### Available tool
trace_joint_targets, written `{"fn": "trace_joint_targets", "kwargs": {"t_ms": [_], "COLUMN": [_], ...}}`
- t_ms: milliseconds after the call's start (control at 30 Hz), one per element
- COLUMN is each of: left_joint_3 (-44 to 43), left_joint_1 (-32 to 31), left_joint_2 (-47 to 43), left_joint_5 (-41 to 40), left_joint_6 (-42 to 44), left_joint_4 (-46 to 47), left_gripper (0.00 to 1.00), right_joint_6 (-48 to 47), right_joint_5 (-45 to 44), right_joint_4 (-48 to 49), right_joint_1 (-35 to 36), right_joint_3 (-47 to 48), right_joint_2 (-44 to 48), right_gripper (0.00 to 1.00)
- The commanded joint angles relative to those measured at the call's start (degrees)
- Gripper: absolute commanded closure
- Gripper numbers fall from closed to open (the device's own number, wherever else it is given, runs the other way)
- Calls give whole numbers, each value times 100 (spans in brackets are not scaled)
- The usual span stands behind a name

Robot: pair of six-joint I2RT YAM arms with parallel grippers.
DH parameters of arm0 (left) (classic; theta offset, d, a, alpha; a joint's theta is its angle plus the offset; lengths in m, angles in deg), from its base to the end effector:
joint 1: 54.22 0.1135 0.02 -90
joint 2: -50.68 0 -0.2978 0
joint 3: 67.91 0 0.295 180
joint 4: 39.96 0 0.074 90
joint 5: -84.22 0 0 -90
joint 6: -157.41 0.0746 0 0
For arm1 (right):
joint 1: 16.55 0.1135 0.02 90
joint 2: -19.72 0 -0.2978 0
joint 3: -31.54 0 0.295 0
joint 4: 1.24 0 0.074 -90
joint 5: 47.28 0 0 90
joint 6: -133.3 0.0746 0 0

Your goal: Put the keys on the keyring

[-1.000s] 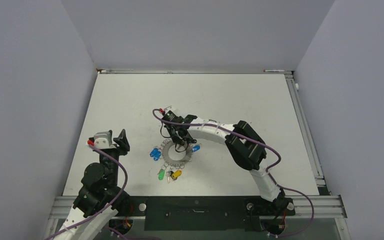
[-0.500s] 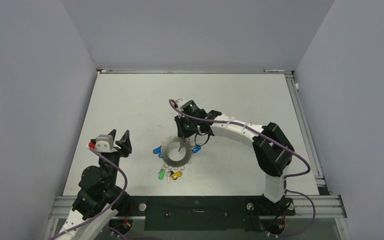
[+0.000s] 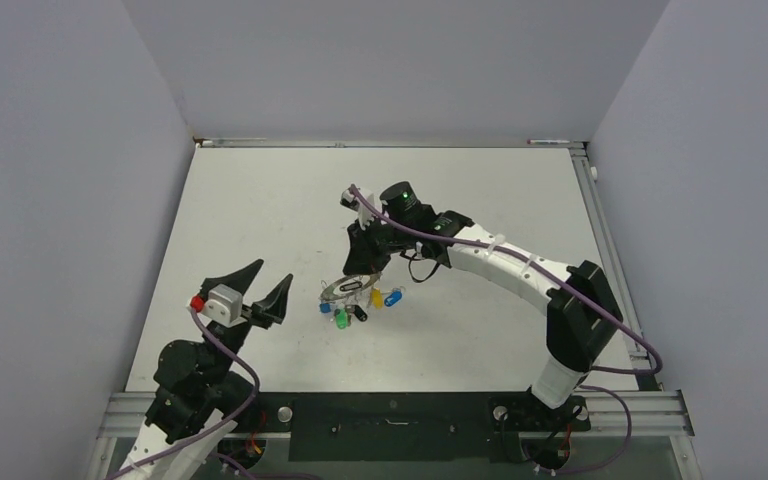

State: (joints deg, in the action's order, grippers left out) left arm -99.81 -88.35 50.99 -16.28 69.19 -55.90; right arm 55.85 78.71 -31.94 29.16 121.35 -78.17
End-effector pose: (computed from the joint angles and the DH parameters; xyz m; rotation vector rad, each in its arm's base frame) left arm 0.1031 -0.0535 0.3094 0.2512 1.2867 -0.3632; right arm 0.2882 0.3582 0.2829 -1.0289 2.1640 1.2243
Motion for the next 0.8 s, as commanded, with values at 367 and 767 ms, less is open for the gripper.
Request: {"fn": "trace_joint_targets", "kwargs": {"t_ms": [367, 767], "left_joint_3": [-158, -413], "left_joint_1": [20, 12], "left_joint_2": [753, 2328], "left_joint_5": [4015, 4850], "left_joint_6": [-410, -1623], "left_joint_4": [1193, 2586], "left_gripper": [32, 42], "right_joint_6": [-1509, -1363], "right_joint_5": [2217, 1884], "right_joint_4": [246, 562], "right_joint_1": [12, 32], "right_joint_3": [-545, -613], "right_joint_2": [1864, 2188], "right_gripper": [95, 95]}}
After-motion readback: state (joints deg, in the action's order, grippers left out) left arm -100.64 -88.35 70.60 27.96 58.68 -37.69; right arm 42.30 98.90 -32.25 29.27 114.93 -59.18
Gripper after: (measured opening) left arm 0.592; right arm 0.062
